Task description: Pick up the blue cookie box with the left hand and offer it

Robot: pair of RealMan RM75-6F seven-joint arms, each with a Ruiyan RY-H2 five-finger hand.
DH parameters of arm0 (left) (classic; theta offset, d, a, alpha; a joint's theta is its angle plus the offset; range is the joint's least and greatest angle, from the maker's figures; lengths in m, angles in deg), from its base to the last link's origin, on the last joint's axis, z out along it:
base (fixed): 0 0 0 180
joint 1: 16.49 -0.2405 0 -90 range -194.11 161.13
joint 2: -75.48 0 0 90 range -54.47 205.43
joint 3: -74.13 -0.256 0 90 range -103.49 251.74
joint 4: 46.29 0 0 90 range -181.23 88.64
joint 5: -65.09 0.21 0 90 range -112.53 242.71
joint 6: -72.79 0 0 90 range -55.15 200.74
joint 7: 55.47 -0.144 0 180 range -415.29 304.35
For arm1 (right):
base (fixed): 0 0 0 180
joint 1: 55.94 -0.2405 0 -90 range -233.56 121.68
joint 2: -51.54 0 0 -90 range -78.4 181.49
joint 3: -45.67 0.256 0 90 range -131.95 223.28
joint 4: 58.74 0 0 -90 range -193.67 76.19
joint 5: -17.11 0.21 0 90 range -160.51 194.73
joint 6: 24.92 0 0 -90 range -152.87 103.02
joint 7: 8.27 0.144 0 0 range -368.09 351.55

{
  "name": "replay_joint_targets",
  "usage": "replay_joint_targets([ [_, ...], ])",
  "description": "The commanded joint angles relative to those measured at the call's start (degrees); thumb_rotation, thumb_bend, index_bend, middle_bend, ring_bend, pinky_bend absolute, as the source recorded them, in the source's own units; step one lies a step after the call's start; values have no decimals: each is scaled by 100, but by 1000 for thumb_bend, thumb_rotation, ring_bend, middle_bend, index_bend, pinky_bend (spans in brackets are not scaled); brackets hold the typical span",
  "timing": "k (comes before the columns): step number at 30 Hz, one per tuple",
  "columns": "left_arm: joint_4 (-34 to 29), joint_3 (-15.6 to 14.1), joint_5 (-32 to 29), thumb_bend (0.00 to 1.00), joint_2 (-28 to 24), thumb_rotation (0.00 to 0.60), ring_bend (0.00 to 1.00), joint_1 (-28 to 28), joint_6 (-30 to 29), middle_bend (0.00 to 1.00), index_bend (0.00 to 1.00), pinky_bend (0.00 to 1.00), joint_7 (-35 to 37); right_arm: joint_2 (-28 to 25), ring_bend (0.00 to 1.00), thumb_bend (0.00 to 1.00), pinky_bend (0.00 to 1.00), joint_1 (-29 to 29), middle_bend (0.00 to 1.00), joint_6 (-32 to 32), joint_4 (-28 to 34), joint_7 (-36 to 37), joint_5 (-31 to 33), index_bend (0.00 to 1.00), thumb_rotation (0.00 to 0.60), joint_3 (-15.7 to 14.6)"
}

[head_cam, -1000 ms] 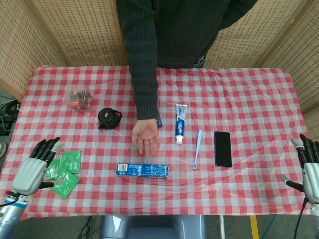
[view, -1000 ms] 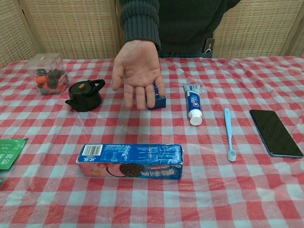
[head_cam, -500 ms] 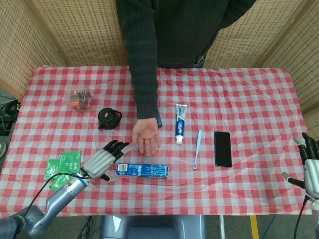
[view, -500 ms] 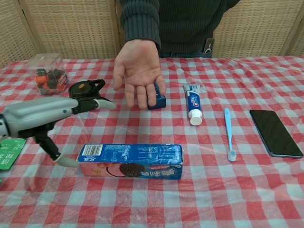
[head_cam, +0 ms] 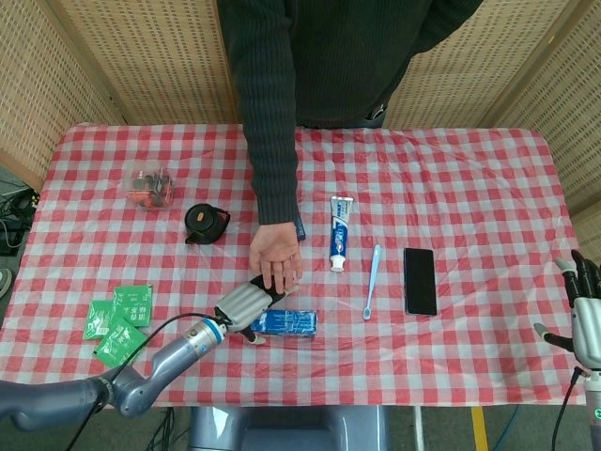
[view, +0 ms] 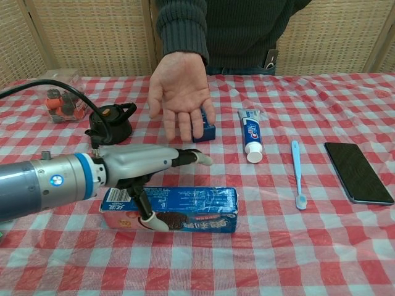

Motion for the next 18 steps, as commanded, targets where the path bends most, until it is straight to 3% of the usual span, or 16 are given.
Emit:
replay_joint_targets([
  [1, 57, 17, -218, 0, 153, 600, 232, 134, -1, 158, 205, 282, -225, 1, 0, 0, 0, 1, 0, 6, -17, 16, 15, 126, 600, 7],
  [5, 38, -43, -332, 9, 247, 600, 493, 177, -293, 458, 533, 502, -540, -12, 0, 0, 0, 8, 0, 0, -37, 69, 33, 126, 600, 20],
  [8, 24, -101, -188, 56, 261, 600, 571, 112, -632, 558, 654, 553, -638, -23, 0, 0, 0, 14, 0, -6, -37, 91, 36, 126, 600, 23],
  [13, -258, -358, 175, 72, -160, 600, 579, -66, -981, 569, 669, 556, -569, -15, 0, 0, 0, 12, 0, -14, -21, 53, -10, 126, 600, -1],
  [18, -803, -796, 855, 73, -1016, 600, 579, -252, -1234, 569, 667, 556, -209, 27, 0, 0, 0, -4, 0, -14, 34, -86, -60, 128, 600, -37],
])
